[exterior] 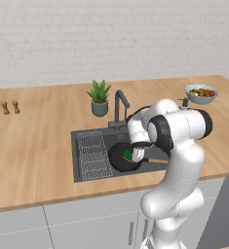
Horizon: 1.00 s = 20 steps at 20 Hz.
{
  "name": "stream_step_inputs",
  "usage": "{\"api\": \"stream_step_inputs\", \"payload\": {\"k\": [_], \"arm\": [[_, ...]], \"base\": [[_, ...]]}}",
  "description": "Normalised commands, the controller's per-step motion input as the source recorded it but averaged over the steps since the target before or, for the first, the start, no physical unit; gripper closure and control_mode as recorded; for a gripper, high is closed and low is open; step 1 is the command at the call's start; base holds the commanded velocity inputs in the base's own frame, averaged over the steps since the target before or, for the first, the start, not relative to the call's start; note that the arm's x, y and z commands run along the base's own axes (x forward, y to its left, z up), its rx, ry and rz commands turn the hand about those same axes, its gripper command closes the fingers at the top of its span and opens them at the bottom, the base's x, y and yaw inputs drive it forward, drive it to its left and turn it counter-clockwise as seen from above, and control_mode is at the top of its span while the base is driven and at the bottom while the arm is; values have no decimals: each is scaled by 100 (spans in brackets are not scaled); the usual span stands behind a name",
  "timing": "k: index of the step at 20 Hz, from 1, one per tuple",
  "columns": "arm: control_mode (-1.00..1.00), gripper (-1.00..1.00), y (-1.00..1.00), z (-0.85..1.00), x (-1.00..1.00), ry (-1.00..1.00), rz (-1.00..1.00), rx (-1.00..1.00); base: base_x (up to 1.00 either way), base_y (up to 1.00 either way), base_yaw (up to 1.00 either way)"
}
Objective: Pick the pan and sponge and place them into the sink. Then turn on the water.
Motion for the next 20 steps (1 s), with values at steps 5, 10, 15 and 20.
{"api": "stream_step_inputs", "payload": {"k": [5, 10, 15, 20], "arm": [[-100, -100, -40, 95, -48, -13, -17, 14], [-100, -100, -45, 97, -42, -20, -10, 23], [-100, -100, -38, 75, -38, -28, 0, 26], [-100, -100, -12, 56, -32, -18, 5, 16]], "base": [[0, 0, 0], [0, 0, 0], [0, 0, 0], [0, 0, 0]]}}
